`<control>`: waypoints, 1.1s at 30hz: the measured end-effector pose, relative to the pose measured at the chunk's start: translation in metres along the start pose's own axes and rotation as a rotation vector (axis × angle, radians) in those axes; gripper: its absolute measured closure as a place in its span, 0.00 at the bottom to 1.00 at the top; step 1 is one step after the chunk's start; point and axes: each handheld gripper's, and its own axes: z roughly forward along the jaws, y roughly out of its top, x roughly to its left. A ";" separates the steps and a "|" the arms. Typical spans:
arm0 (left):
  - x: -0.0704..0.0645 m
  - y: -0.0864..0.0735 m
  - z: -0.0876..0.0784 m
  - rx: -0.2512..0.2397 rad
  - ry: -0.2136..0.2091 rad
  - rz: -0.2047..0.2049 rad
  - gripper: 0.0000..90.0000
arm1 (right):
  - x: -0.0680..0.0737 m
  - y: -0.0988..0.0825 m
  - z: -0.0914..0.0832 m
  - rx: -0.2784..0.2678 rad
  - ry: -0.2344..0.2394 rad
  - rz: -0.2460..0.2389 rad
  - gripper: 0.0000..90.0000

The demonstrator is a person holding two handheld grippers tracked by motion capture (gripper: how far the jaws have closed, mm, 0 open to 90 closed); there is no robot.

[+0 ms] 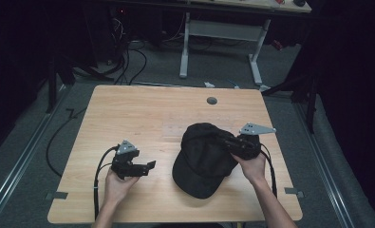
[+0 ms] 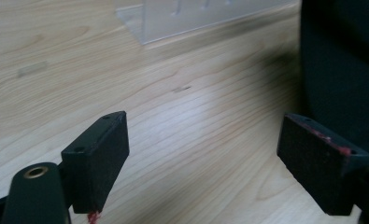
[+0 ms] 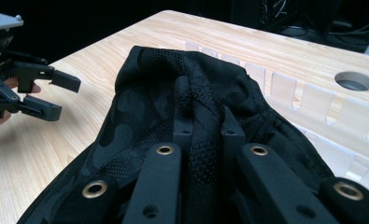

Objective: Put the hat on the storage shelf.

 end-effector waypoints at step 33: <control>-0.070 0.008 0.041 0.292 -0.263 -0.013 0.15 | 0.017 0.014 0.000 -0.060 0.150 -0.165 0.92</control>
